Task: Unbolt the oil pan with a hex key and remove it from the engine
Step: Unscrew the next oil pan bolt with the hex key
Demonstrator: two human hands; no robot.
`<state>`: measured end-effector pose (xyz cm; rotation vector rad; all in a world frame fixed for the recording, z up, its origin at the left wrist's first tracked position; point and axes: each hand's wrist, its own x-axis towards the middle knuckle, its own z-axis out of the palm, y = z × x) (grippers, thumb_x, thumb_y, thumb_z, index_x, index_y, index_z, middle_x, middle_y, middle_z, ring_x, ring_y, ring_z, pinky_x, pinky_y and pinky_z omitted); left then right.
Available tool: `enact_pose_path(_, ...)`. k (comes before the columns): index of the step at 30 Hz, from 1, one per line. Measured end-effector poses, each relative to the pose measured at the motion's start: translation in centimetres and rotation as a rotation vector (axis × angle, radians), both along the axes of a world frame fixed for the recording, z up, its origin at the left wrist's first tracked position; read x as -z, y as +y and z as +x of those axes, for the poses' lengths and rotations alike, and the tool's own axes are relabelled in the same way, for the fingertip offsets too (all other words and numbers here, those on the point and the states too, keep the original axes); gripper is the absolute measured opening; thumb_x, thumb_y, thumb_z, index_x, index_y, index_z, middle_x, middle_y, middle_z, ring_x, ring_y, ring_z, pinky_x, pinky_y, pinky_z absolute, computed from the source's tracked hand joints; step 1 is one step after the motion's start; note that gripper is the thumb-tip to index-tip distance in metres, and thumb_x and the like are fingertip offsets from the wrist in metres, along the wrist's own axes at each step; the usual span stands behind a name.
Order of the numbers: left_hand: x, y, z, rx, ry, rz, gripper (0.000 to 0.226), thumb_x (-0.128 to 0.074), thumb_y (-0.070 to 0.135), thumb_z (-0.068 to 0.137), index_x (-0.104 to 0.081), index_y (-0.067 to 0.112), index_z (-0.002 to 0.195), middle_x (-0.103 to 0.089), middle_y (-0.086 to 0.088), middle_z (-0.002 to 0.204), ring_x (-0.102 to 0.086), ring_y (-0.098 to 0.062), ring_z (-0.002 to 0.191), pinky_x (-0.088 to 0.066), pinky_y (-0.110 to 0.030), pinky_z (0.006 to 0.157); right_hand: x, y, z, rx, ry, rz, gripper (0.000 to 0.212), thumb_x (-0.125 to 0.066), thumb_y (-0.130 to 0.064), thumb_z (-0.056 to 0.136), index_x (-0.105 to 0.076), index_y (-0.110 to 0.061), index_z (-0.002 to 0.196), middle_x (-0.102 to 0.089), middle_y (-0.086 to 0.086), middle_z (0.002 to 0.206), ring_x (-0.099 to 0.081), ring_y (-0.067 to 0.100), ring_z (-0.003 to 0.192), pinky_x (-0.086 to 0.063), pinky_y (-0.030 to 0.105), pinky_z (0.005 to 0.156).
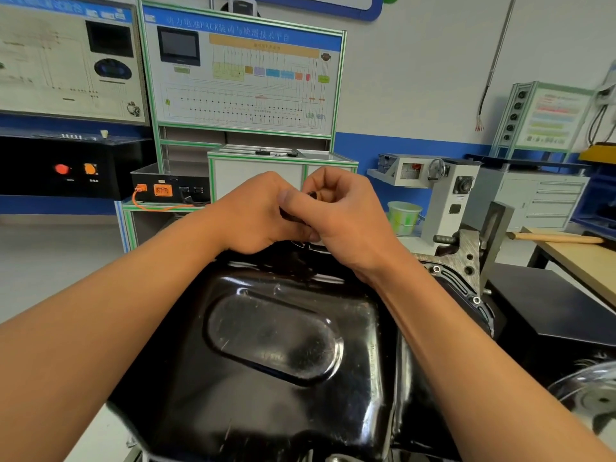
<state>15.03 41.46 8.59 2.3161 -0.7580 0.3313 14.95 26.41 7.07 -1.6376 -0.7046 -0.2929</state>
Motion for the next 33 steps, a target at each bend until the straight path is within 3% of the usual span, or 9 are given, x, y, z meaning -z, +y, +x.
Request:
enact_pose_path(4,0.1,0.2,0.1,-0.02,-0.03,0.0,0.043,-0.077,0.009,0.081,-0.068,0.037,0.051,-0.053,0.014,0.044,-0.047,-0.001,0.044,-0.034,-0.009,0.047,0.1,-0.3,-0.1,-0.062,-0.015,0.052,0.006,-0.076,-0.015,0.084,-0.071,-0.013,0.086,-0.066,0.019,0.072,-0.055,0.009,0.057,-0.049,0.025,0.059)
enact_pose_path(6,0.1,0.1,0.0,-0.022,-0.035,-0.007,0.018,-0.079,0.014,0.081,-0.074,0.024,0.067,-0.064,-0.005,0.059,-0.056,-0.021,0.059,-0.048,-0.031,0.062,0.1,-0.4,-0.1,-0.104,-0.006,0.084,0.007,-0.074,-0.018,0.083,-0.073,-0.017,0.09,-0.075,0.008,0.077,-0.062,0.004,0.059,-0.05,0.02,0.06)
enact_pose_path(8,0.0,0.2,0.1,-0.043,-0.053,-0.018,0.026,-0.08,0.017,0.08,-0.068,0.027,0.061,-0.061,-0.021,0.067,-0.055,-0.035,0.067,-0.047,-0.045,0.072,0.1,-0.5,0.0,-0.141,0.029,0.116,0.013,-0.069,-0.023,0.084,-0.072,-0.018,0.096,-0.077,0.003,0.08,-0.064,0.006,0.062,-0.051,0.021,0.063)
enact_pose_path(11,-0.2,0.2,0.1,-0.058,-0.062,-0.018,0.036,-0.081,0.017,0.08,-0.057,0.026,0.055,-0.056,-0.025,0.066,-0.053,-0.041,0.068,-0.046,-0.052,0.072,0.1,-0.3,0.0,-0.17,0.018,0.132,0.015,-0.058,-0.012,0.099,-0.066,-0.009,0.112,-0.077,-0.001,0.087,-0.065,0.009,0.065,-0.052,0.021,0.065)
enact_pose_path(17,0.1,0.4,0.7,-0.052,-0.024,-0.035,0.041,-0.082,0.018,0.077,-0.055,0.035,0.051,-0.048,-0.005,0.053,-0.044,-0.021,0.055,-0.039,-0.033,0.062,0.2,-0.2,-0.3,-0.06,-0.118,0.119,0.02,-0.041,-0.01,0.107,-0.061,-0.012,0.112,-0.072,0.003,0.082,-0.061,0.009,0.056,-0.052,0.023,0.058)
enact_pose_path(21,0.5,0.3,0.8,-0.009,0.001,-0.042,0.035,-0.083,0.016,0.077,-0.064,0.035,0.055,-0.053,0.009,0.05,-0.044,-0.003,0.051,-0.037,-0.018,0.058,-0.4,-0.3,-0.2,-0.077,0.058,0.212,0.016,-0.05,-0.022,0.105,-0.064,-0.015,0.102,-0.059,0.026,0.075,-0.05,0.013,0.043,-0.045,0.025,0.047)
enact_pose_path(25,0.6,0.0,0.8,-0.008,0.008,-0.052,0.02,-0.086,0.018,0.074,-0.073,0.032,0.067,-0.068,0.005,0.062,-0.057,-0.005,0.06,-0.048,-0.02,0.068,-0.9,-0.3,0.1,-0.119,0.271,0.171,0.026,-0.066,-0.03,0.095,-0.065,-0.01,0.079,-0.049,0.007,0.054,-0.039,0.011,0.039,-0.034,0.021,0.041)
enact_pose_path(28,0.5,-0.1,0.7,0.027,0.007,-0.054,0.023,-0.085,0.008,0.073,-0.074,0.022,0.087,-0.072,0.014,0.071,-0.066,-0.004,0.073,-0.051,-0.016,0.077,-1.1,0.0,0.1,-0.128,0.302,0.104,0.03,-0.074,-0.018,0.088,-0.058,-0.016,0.062,-0.044,-0.002,0.046,-0.041,0.008,0.041,-0.032,0.017,0.038)
enact_pose_path(33,0.3,0.1,0.7,-0.019,-0.059,0.0,0.033,-0.085,0.014,0.074,-0.069,0.038,0.059,-0.064,0.013,0.054,-0.054,0.003,0.053,-0.039,-0.009,0.056,-0.8,0.2,0.0,-0.117,0.229,0.103,0.024,-0.071,0.003,0.083,-0.06,-0.015,0.071,-0.053,-0.001,0.053,-0.046,0.004,0.042,-0.036,0.016,0.039)
